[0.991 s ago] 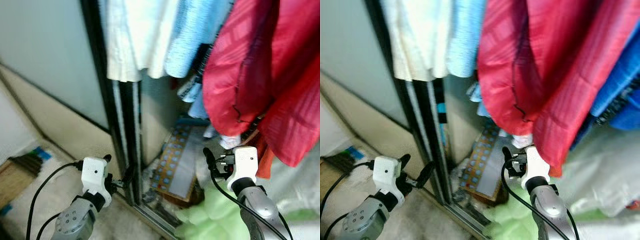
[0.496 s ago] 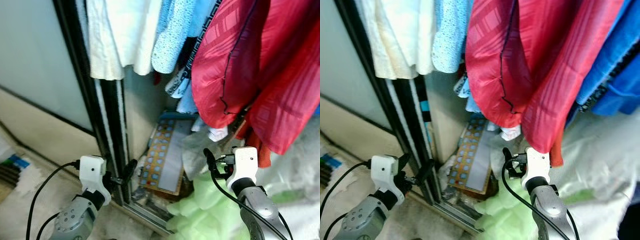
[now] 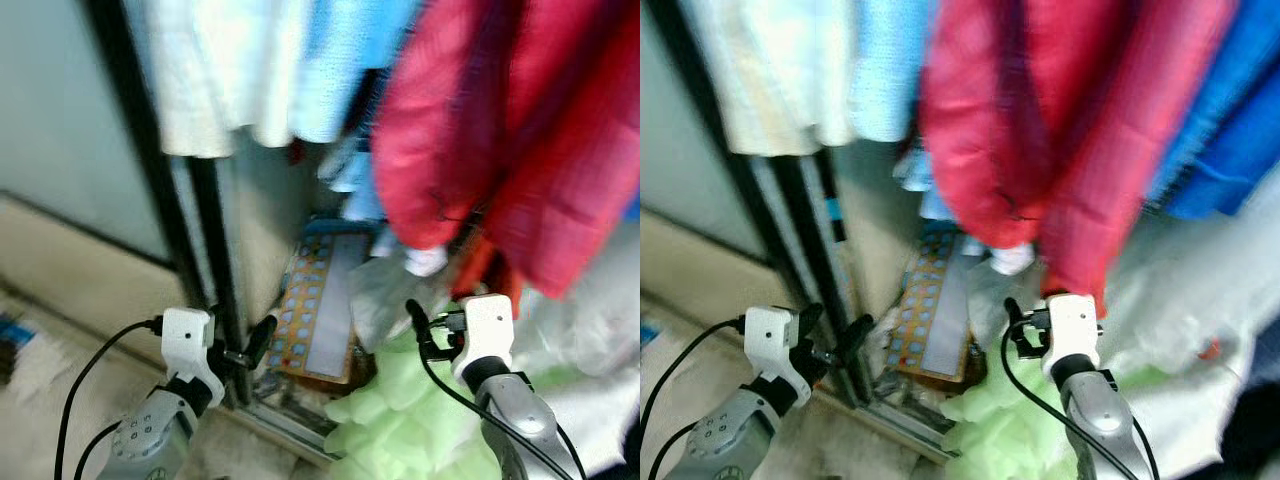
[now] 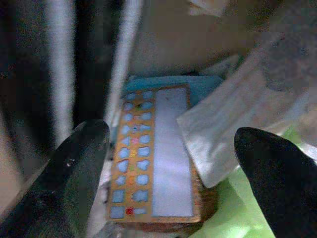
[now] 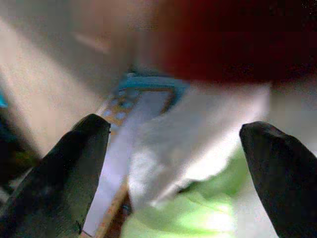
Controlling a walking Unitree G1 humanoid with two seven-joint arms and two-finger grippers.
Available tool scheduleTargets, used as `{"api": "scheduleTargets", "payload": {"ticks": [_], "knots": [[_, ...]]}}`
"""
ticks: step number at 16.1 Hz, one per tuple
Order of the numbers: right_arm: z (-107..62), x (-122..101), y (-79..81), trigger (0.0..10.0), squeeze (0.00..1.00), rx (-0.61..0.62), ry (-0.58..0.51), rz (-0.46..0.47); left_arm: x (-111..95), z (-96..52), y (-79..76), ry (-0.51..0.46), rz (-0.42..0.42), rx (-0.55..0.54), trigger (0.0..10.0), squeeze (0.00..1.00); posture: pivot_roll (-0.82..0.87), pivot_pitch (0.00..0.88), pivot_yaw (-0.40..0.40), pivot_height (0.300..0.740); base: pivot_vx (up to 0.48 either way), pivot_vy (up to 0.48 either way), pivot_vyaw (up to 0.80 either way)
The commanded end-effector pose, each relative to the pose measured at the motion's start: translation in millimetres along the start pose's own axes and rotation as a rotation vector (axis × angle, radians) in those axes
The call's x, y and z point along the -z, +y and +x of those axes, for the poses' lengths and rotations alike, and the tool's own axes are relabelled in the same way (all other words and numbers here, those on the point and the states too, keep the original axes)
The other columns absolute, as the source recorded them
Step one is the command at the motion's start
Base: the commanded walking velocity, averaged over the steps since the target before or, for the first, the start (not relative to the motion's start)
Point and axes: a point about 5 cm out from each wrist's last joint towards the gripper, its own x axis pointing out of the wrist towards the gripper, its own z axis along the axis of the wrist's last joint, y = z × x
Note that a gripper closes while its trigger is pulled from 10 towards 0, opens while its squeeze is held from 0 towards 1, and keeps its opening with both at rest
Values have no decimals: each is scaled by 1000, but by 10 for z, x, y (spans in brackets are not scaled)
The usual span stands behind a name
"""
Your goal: Clean up the room
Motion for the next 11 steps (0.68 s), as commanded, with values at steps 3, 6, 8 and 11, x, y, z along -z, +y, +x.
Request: {"api": "scheduleTargets", "payload": {"ticks": [3,6,8,11], "knots": [[-68,-37,-9,10000,0,-19,-17,-25,-15,-80,100,-25,109,-144,10000,0,-45,82,-66,740,0,0,800],[-181,25,-42,10000,0,-45,11,-51,19,-150,104,-13,92,-119,10000,0,-41,80,-70,740,0,0,800],[-186,31,-43,10000,0,-47,14,-51,23,-140,91,-17,93,-116,10000,0,-41,76,-70,740,0,0,800],[-171,27,-35,10000,0,-51,13,-53,33,-125,52,-18,90,-97,10000,0,-42,70,-67,740,0,0,800]]}}
